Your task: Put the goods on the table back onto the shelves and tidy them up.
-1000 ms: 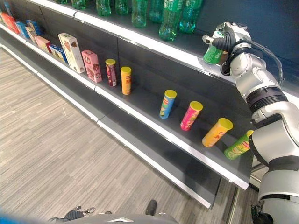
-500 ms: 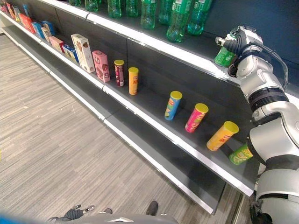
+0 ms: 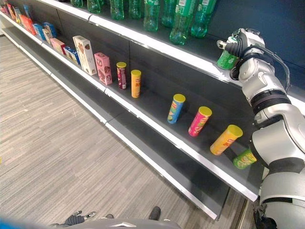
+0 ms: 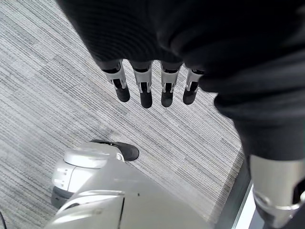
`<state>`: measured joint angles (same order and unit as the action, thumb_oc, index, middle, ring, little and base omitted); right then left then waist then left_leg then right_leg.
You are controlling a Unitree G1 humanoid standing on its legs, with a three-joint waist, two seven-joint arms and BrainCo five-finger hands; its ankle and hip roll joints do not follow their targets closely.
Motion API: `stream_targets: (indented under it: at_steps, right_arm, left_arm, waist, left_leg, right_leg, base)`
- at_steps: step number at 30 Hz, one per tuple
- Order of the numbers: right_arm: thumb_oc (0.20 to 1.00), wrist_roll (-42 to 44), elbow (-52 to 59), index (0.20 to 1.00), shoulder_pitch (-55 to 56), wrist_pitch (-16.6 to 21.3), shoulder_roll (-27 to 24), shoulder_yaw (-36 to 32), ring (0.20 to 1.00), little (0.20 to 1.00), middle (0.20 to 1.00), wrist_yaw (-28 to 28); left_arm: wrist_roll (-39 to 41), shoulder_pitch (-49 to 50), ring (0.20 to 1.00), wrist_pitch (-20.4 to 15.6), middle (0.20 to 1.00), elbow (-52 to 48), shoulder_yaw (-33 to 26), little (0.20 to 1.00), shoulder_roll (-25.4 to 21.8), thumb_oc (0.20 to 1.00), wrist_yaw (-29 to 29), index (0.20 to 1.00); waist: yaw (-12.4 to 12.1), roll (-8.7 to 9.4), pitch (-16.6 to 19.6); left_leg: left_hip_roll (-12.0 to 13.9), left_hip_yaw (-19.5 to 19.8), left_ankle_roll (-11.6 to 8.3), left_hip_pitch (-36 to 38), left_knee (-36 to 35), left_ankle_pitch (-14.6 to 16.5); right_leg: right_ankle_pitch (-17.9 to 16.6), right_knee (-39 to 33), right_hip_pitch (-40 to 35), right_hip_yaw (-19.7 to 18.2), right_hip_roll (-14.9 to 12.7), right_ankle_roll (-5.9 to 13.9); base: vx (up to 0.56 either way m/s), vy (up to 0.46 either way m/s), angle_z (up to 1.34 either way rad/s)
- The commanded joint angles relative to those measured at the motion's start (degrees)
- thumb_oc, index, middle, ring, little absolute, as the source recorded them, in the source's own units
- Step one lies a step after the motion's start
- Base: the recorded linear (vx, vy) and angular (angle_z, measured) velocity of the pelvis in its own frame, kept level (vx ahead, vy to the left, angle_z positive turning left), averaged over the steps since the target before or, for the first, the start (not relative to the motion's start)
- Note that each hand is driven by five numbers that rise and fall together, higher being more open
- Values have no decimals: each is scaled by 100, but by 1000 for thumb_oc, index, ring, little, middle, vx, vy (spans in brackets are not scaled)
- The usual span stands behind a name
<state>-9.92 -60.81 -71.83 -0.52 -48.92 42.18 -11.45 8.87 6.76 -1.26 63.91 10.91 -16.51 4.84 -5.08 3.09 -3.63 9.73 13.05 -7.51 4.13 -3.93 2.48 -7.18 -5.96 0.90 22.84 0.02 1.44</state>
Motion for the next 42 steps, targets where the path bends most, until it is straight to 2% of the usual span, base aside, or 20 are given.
stream_targets:
  at_steps: [1, 29, 30, 31, 42]
  right_arm:
    - [200, -240, -621, 200, -738, 8, 167, 478, 200, 200, 200, -47]
    - [200, -436, -962, 200, -944, -100, -25, 561, 200, 200, 200, -233]
    - [344, -410, -974, 344, -949, -95, -11, 553, 344, 344, 344, -251]
    - [1000, -391, -967, 1000, -950, -83, -13, 534, 1000, 1000, 1000, -273]
    - [1000, -121, -375, 1000, -1202, -15, -105, 475, 1000, 1000, 1000, -511]
  left_arm:
    - [169, -445, 1000, -163, 1000, 137, 132, 1000, -389, 1000, 141, 1000]
    - [237, -443, 1000, -196, 1000, 68, 98, 1000, -430, 1000, 185, 1000]
    - [245, -433, 1000, -198, 1000, 56, 107, 1000, -418, 1000, 183, 1000]
    - [242, -425, 1000, -198, 1000, 54, 108, 1000, -409, 1000, 179, 1000]
    - [209, -433, 1000, -172, 1000, 107, 115, 1000, -438, 1000, 208, 1000]
  waist:
    - [-127, 304, -275]
    - [-206, 229, -320]
    - [-209, 229, -318]
    - [-211, 226, -315]
    - [-170, 289, -289]
  left_leg:
    - [7, -572, -286, 416, 56, 303]
    - [117, -448, -397, 316, 32, 91]
    - [123, -449, -398, 312, 36, 84]
    - [126, -454, -401, 312, 39, 74]
    - [113, -522, -361, 362, 39, 183]
  right_leg:
    - [1071, 98, -409, -474, -365, 501]
    - [1144, 97, -405, -348, -308, 477]
    - [1149, 96, -411, -345, -307, 476]
    - [1150, 96, -418, -344, -304, 475]
    - [1128, 97, -430, -416, -309, 496]
  base:
    - [0, 0, 0]
    - [1, -2, 0]
    - [0, 0, 0]
    - [0, 0, 0]
    - [1, 1, 0]
